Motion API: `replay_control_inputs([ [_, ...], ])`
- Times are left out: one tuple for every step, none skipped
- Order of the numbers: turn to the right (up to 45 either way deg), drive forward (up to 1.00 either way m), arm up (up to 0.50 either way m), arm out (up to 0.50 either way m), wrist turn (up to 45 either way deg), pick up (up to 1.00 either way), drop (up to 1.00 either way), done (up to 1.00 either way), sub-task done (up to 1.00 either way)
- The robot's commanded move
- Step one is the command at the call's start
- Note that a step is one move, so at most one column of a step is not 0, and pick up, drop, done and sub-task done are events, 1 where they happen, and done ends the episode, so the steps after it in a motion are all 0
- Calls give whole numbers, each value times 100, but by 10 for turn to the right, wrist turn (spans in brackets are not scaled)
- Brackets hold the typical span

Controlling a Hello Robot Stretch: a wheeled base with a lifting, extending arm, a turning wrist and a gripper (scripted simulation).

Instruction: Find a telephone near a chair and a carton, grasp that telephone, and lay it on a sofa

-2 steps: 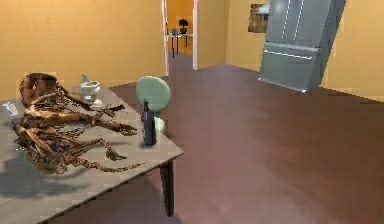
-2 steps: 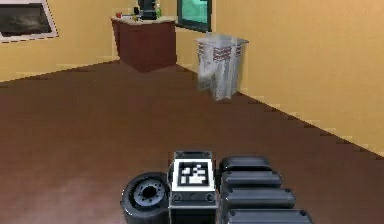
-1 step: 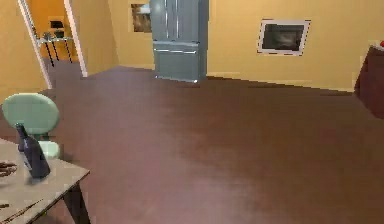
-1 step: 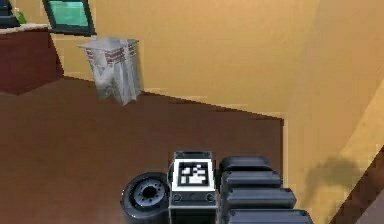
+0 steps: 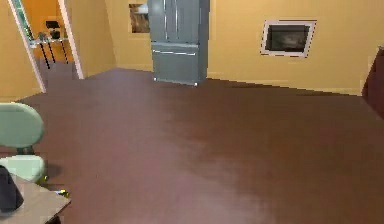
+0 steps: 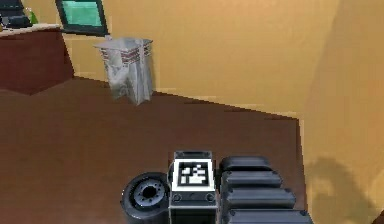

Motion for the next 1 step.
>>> replay_control_inputs([
  [90,0,0,0,0,0,0,0,0],
])
